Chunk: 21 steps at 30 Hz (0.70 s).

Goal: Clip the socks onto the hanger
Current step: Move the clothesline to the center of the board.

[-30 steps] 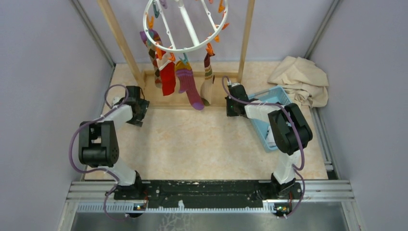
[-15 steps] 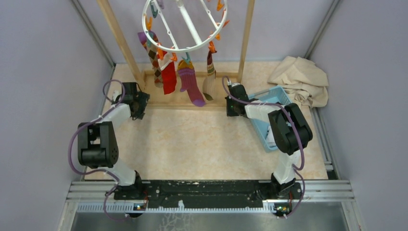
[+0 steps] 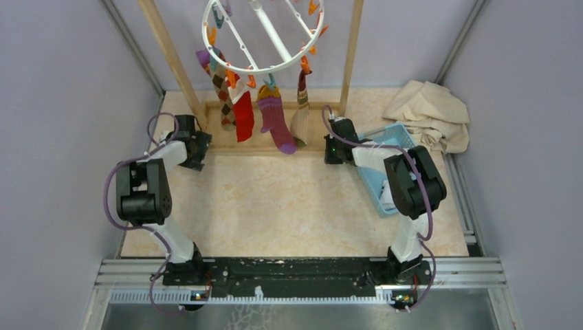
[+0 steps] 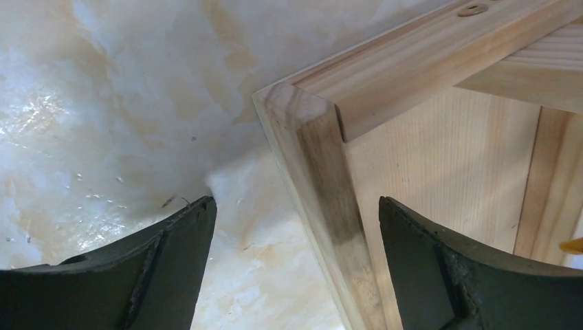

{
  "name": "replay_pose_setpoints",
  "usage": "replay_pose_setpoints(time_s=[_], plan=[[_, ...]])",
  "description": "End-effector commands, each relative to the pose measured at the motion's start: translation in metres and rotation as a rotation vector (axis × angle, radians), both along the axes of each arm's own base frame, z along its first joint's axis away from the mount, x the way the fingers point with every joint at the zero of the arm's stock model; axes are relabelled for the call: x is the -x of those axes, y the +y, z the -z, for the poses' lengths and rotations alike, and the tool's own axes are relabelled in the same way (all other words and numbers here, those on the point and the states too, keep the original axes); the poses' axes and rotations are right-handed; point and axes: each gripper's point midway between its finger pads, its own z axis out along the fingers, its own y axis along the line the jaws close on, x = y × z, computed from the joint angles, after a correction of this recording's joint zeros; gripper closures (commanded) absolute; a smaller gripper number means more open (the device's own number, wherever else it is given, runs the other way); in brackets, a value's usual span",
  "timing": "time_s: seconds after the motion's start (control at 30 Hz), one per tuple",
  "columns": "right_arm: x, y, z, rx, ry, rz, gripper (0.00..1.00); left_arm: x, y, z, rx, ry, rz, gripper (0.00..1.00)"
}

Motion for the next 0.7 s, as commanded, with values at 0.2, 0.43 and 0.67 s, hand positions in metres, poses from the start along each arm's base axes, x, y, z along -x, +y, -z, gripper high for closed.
replay_pose_setpoints(time_s=[0.2,0.43,0.67], plan=[[-0.048,-0.008,-0.014,-0.002,-0.077,0.065,1.00,0.044,0.007,0.014,-0.037,0.100,-0.003,0.05],[-0.041,-0.003,-0.035,-0.038,-0.102,0.030,1.00,0.055,0.009,-0.004,-0.062,0.054,0.005,0.02],[-0.012,-0.011,-0.089,-0.073,-0.188,0.003,1.00,0.043,0.009,-0.066,-0.128,-0.049,0.100,0.02]])
